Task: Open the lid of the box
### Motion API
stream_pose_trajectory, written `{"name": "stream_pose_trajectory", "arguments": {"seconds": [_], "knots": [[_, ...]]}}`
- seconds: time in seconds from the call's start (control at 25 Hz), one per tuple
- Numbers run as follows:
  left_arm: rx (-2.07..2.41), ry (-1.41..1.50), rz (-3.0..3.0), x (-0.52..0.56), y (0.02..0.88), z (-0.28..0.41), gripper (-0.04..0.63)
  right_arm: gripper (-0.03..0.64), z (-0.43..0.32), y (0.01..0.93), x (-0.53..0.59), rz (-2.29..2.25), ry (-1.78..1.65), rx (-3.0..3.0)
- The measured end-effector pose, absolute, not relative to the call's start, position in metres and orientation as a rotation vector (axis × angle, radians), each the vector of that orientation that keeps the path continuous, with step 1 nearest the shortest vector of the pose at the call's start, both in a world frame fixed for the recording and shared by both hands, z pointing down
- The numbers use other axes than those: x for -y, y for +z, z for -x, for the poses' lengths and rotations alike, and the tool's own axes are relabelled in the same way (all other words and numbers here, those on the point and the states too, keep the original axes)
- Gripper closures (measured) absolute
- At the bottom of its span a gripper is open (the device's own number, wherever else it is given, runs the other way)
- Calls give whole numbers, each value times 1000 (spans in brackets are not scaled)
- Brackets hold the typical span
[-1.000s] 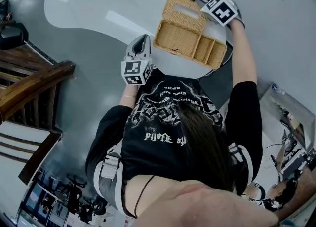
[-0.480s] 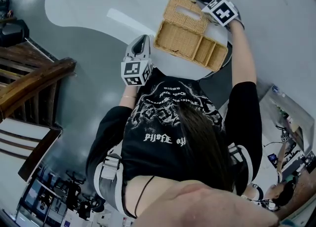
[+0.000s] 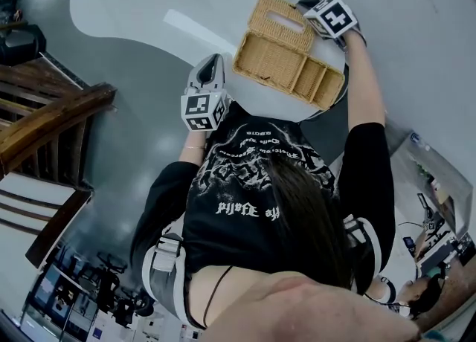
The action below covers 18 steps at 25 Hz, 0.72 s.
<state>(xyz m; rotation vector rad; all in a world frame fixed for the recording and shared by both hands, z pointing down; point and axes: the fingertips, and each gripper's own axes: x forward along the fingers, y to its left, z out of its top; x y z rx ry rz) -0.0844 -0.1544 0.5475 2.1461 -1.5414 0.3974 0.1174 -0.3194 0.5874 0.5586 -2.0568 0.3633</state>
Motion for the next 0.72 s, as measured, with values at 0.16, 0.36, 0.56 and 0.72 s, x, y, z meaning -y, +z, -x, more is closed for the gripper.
{"name": "stream_pose_trajectory", "arguments": {"seconds": [0.16, 0.36, 0.56, 0.72], "knots": [[1556, 400, -2132, 154, 547, 88, 566, 578, -119, 594, 319, -562, 411, 2047], [1556, 410, -2129, 155, 549, 85, 566, 563, -120, 605, 317, -540, 385, 2029], [1554, 408, -2127, 153, 547, 85, 566, 494, -125, 606, 323, -612, 437, 2039], [1551, 396, -2132, 153, 546, 83, 566, 476, -131, 594, 328, -702, 429, 2075]]}}
